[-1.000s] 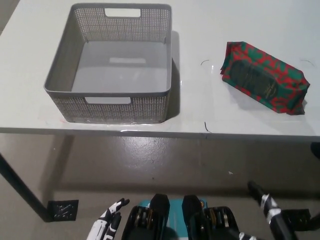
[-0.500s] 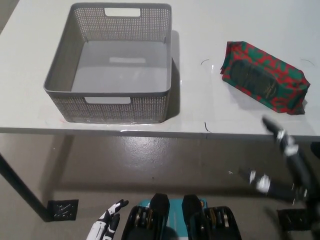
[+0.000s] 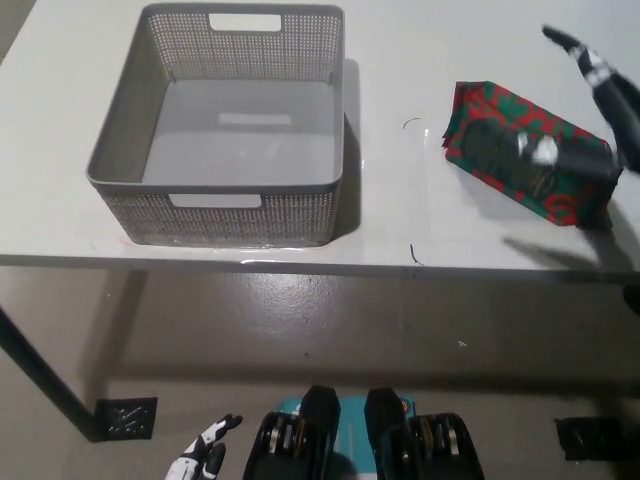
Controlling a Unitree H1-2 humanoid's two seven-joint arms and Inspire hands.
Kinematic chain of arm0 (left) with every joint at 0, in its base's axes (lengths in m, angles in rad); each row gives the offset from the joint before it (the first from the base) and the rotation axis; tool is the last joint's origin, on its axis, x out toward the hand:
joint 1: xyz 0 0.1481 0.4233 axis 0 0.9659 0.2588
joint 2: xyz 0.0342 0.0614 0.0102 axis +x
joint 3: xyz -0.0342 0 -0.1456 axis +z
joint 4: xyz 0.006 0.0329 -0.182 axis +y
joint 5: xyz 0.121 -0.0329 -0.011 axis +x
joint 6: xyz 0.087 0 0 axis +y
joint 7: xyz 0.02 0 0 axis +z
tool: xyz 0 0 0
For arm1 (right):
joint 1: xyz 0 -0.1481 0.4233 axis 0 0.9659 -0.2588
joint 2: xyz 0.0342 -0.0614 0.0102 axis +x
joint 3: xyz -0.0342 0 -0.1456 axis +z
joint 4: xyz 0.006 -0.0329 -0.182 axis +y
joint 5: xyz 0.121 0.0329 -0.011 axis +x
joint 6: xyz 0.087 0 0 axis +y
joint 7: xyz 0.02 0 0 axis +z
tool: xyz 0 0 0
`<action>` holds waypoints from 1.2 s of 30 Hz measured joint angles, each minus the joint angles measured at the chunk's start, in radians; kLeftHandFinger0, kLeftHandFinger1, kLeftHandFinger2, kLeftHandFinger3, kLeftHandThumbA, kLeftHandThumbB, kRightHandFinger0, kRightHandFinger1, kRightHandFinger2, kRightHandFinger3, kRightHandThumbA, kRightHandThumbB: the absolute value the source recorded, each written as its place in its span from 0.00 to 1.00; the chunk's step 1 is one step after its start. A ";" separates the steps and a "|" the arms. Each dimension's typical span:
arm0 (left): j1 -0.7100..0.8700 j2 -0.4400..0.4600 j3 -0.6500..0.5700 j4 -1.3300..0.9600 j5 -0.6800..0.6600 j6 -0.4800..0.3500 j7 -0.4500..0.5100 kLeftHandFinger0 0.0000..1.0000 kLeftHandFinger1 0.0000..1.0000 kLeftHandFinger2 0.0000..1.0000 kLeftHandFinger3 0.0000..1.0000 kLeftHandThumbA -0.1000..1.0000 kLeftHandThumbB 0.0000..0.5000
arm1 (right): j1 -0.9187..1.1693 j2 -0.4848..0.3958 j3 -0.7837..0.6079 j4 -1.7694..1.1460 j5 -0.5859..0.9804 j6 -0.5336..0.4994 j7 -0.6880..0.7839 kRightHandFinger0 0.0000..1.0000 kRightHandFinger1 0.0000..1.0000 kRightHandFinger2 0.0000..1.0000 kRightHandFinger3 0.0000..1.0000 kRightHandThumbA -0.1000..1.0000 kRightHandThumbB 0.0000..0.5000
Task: Use the right hand to pick up a bag of coffee beans on the right hand side and place it into a container on the left hand side
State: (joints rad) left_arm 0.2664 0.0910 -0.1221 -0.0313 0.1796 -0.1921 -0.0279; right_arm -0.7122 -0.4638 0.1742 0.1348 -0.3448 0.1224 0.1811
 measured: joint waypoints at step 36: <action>0.034 0.003 0.007 0.000 -0.006 0.000 -0.002 1.00 1.00 1.00 1.00 1.00 0.95 | -0.367 0.111 0.245 0.948 -0.129 -0.018 0.039 1.00 1.00 1.00 1.00 0.81 0.99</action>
State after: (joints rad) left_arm 0.3009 0.0942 -0.1147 -0.0318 0.1735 -0.1921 -0.0302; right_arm -1.0788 -0.3527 0.4196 1.0830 -0.4733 0.1046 0.2197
